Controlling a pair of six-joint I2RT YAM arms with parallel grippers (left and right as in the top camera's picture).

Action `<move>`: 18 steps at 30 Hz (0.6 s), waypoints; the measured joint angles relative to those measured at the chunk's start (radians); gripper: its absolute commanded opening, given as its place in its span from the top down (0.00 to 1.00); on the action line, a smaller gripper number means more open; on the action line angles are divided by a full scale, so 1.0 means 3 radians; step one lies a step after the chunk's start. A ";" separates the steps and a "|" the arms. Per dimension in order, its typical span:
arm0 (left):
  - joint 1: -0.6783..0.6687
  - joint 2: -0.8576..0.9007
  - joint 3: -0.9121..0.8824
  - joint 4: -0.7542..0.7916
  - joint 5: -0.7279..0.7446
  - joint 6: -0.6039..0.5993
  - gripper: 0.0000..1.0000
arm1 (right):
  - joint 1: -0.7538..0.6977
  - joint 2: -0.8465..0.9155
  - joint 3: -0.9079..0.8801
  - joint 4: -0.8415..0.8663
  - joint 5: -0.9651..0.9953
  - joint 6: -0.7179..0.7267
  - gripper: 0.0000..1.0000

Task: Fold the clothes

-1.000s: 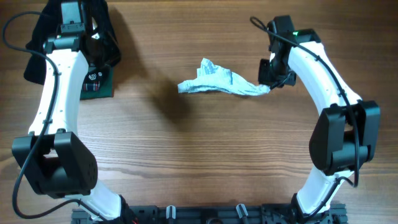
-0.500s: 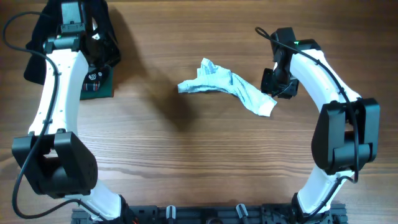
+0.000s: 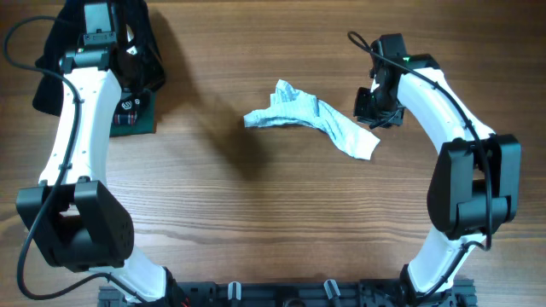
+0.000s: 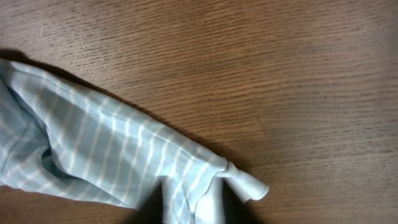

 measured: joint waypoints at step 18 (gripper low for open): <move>0.0000 0.0000 0.0000 -0.0005 0.0000 0.0000 0.55 | 0.0000 -0.0009 -0.0664 0.0570 -0.0090 -0.0008 0.96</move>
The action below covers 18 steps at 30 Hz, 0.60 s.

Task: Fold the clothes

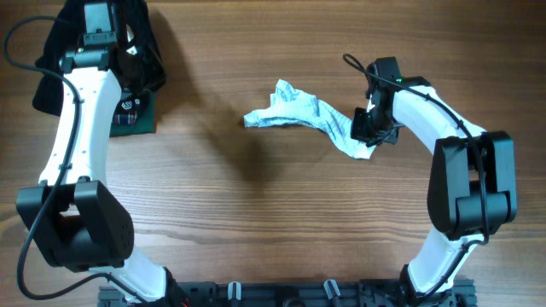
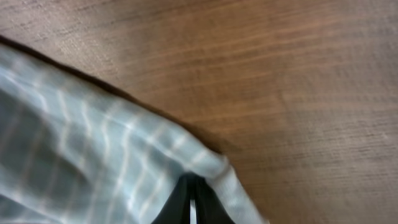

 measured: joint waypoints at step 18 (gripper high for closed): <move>0.0000 0.0000 0.0000 -0.0031 0.0000 0.0000 0.55 | -0.0070 0.0136 -0.0050 0.1166 0.0509 -0.0549 0.96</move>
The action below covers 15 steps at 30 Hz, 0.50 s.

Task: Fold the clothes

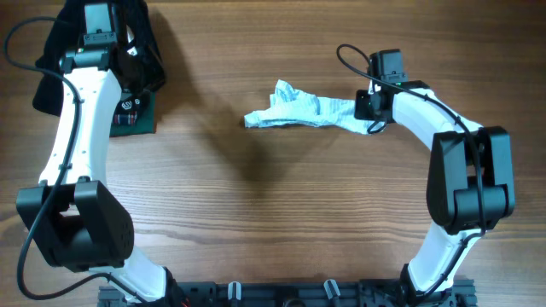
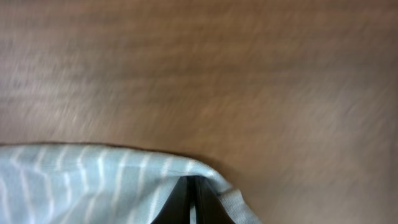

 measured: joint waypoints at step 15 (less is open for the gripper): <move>0.0000 0.0000 0.0000 -0.0001 0.0000 0.0000 0.55 | -0.0223 0.0186 0.0581 -0.0553 0.0081 -0.0385 0.14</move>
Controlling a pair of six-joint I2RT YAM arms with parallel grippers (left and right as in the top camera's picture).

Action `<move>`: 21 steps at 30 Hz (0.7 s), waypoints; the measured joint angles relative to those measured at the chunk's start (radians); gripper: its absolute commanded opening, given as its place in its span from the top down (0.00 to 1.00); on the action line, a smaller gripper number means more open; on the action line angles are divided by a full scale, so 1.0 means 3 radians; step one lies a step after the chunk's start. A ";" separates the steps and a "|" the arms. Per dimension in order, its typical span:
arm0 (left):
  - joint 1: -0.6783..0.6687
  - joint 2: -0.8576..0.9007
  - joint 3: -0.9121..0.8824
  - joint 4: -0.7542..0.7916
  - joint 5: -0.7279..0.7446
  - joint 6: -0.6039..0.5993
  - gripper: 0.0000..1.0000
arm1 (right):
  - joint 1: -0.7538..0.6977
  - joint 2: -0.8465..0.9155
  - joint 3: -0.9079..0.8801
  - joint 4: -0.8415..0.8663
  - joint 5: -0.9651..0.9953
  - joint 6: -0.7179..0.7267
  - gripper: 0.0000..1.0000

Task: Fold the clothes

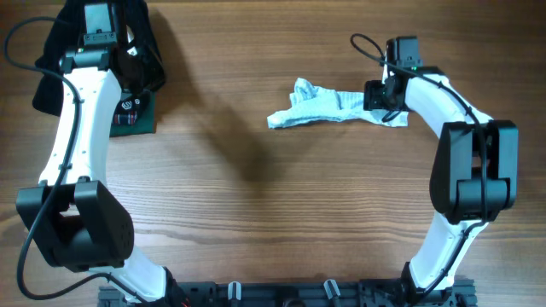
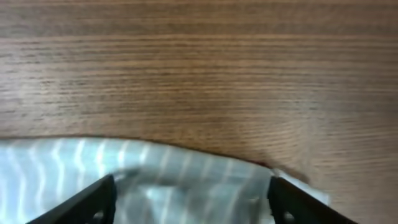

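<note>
A light blue striped garment [image 1: 328, 104] lies crumpled and stretched sideways on the wooden table [image 1: 256, 196], right of centre. My right gripper [image 1: 384, 94] stands over its right end. In the right wrist view the right gripper [image 2: 193, 190] is open, its black fingers [image 2: 99, 196] spread wide with the striped cloth [image 2: 186, 180] lying between them on the table. My left gripper [image 1: 128, 53] is at the far left corner over dark clothing; its jaws cannot be made out.
A folded dark green plaid garment [image 1: 132, 115] lies at the far left, beside a heap of black cloth [image 1: 55, 51] under the left arm. Wooden table surface lies in front of the striped garment.
My right gripper, then shut on the garment's right end, is now open over it. The gripper and the whole garment sit further right and further back on the table.
The striped garment first lay bent, its right end trailing toward the front, with my right gripper just beside that end. Then the gripper was shut on that end. Then the end was held further back, the cloth straighter. Now the gripper is open.
</note>
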 measured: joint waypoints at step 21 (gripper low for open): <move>0.0327 0.0000 0.0000 0.0192 0.0369 0.0024 0.58 | 0.1139 -0.0001 0.1061 -0.1297 -0.0098 -0.0577 0.17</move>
